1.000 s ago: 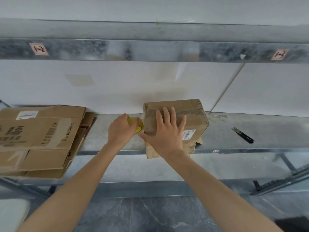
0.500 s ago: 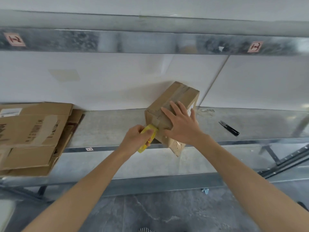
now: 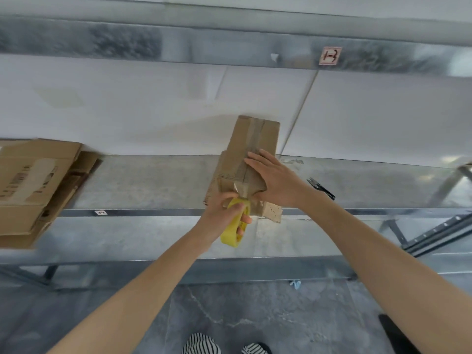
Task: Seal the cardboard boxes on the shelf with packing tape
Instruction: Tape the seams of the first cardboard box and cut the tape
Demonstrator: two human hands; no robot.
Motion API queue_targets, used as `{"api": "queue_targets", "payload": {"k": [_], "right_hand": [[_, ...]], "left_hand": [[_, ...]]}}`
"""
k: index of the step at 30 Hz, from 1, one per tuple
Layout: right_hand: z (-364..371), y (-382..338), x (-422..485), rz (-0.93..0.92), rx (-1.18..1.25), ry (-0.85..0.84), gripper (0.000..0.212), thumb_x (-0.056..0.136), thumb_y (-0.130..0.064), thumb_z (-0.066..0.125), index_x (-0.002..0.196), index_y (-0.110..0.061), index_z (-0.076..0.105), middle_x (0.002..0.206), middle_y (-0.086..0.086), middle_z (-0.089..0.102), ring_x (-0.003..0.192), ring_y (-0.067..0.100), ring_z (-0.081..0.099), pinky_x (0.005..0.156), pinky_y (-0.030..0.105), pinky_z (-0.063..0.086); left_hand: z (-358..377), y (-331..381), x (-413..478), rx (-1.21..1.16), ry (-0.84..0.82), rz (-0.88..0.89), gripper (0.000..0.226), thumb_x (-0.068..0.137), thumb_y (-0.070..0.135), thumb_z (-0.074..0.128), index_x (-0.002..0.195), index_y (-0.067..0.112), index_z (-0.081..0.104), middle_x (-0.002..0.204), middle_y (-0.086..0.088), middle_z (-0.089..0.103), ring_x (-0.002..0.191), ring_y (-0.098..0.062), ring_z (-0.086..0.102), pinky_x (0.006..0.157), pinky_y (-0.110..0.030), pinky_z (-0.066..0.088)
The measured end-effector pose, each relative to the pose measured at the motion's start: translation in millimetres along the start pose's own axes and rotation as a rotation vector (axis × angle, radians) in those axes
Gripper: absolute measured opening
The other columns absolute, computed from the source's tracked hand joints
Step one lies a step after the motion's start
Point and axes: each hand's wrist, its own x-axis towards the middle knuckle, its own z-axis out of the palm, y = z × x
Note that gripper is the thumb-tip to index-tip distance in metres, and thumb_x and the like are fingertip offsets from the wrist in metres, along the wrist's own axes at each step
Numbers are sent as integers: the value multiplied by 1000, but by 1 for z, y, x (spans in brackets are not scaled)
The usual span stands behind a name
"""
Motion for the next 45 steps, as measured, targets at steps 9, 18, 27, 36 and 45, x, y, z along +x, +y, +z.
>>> {"api": "queue_targets", "payload": {"k": [9, 18, 27, 36, 45], "right_hand": [[1, 31, -13, -79, 40, 0, 88, 82, -34, 70, 151, -24, 16, 159, -11, 9, 145, 7, -2, 113, 31, 17], [1, 46, -31, -96, 144, -114, 89, 81, -37, 70, 151, -27, 16, 158, -14, 7, 144, 3, -2, 116, 37, 17], [-5, 57, -17, -111, 210, -225, 87, 82, -23, 71, 151, -23, 17, 159, -11, 6, 145, 7, -4, 118, 41, 10], [6, 74, -18, -33, 93, -14, 81, 82, -38, 66, 149, -31, 22, 156, -4, 11, 143, 18, 5, 113, 53, 13], [41, 136, -56, 191, 147, 64, 87, 80, -26, 68, 150, -24, 15, 159, -3, 12, 144, 20, 15, 113, 50, 19]], "left_hand": [[40, -8, -1, -127, 7, -43, 20, 92, 13, 56, 112, 12, 54, 63, -12, 66, 42, -20, 54, 43, -24, 46], [65, -18, -5, -203, 13, -17, 14, 94, 10, 54, 108, 11, 53, 72, -14, 70, 41, -22, 51, 43, -27, 47], [78, -21, 8, -310, 102, -12, 8, 92, 6, 55, 100, 10, 55, 82, -15, 68, 42, -23, 49, 45, -28, 46], [99, -20, 29, -414, 203, 4, 6, 91, 6, 55, 90, 11, 57, 80, -15, 67, 39, -19, 50, 40, -23, 44], [102, -27, 35, -407, 200, 54, 4, 93, 13, 56, 92, 11, 59, 88, -16, 70, 42, -19, 53, 43, -25, 47]]}}
